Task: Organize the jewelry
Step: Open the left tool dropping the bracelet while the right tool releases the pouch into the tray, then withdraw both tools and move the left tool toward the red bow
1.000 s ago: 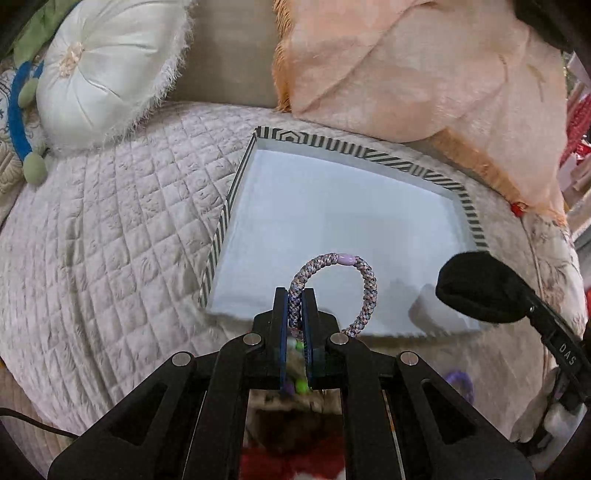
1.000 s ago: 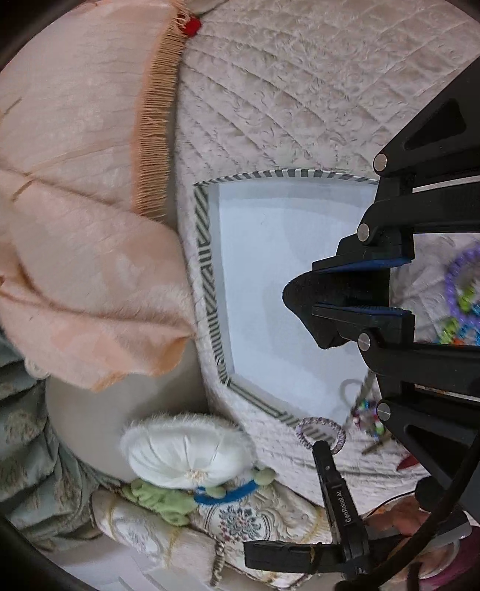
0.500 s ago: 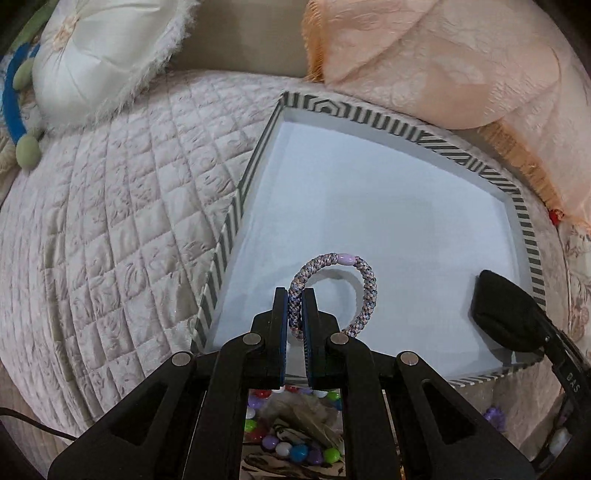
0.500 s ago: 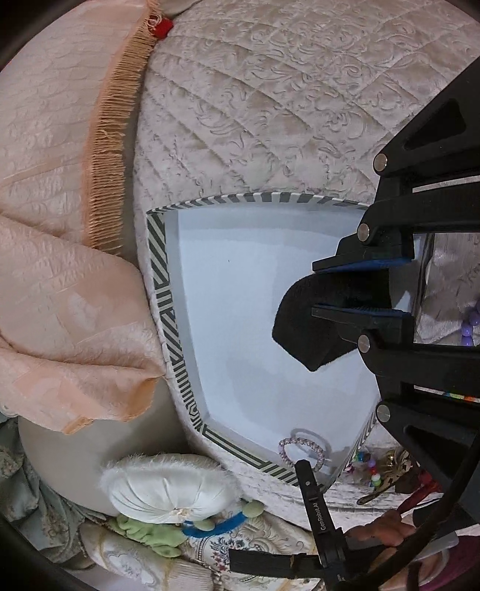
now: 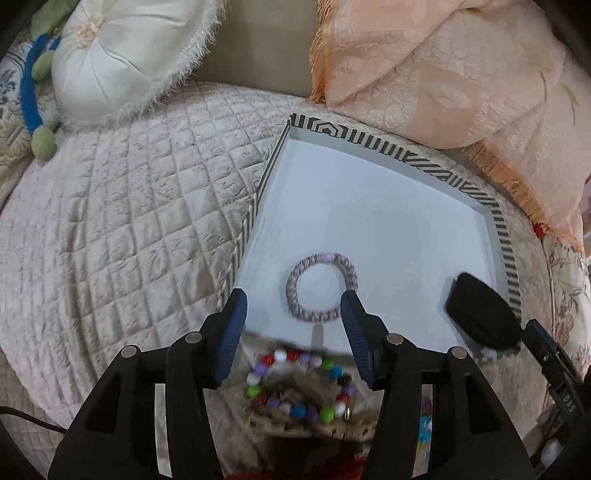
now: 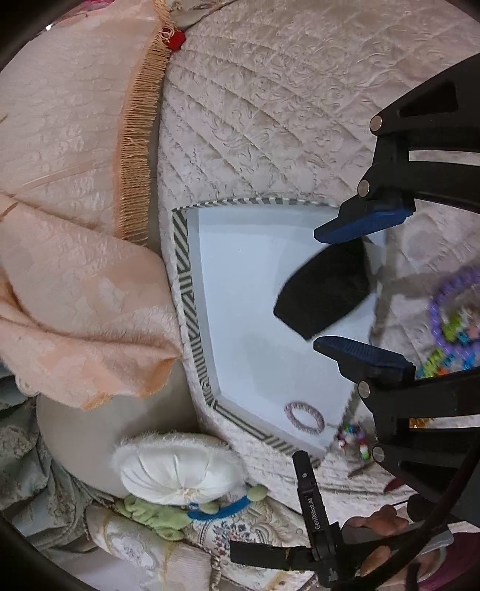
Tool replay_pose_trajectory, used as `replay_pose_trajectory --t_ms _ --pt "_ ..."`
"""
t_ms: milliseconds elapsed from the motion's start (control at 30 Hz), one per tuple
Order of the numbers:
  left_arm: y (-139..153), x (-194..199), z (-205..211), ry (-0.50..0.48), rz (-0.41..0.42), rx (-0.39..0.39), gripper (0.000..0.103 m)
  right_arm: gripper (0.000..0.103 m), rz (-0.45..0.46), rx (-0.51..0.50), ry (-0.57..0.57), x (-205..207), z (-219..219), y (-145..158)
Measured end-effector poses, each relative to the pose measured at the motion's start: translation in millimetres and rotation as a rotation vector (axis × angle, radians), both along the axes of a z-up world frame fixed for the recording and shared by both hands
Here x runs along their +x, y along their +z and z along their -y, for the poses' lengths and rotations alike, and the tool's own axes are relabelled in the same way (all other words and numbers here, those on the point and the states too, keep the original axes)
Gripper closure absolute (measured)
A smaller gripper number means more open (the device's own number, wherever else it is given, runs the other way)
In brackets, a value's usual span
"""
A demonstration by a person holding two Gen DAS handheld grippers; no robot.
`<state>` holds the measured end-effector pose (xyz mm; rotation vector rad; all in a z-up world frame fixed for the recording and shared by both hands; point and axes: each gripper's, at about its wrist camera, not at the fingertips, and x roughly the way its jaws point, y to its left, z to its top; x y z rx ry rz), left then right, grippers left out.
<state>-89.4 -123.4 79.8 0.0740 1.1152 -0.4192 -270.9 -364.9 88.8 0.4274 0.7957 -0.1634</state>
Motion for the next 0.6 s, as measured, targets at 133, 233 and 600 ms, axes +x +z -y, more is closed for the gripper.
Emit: replay_pose_trajectory --t_ms 133,233,600 --pt "5.4 -23.0 -7.6 -0.008 0.035 0.012 0.050 0.053 0.009 -0.017 0.013 -11.1 -17.0 10.5" --pt "7.7 -41.6 -13.6 -0.020 0.059 0.025 0.050 0.053 0.014 -0.041 0.020 -18.1 -28.7 16.4" --pt "23.7 -96.5 -34.7 -0.036 0.141 0.044 0.050 0.053 0.057 -0.080 -0.006 -61.6 -55.6 32.8"
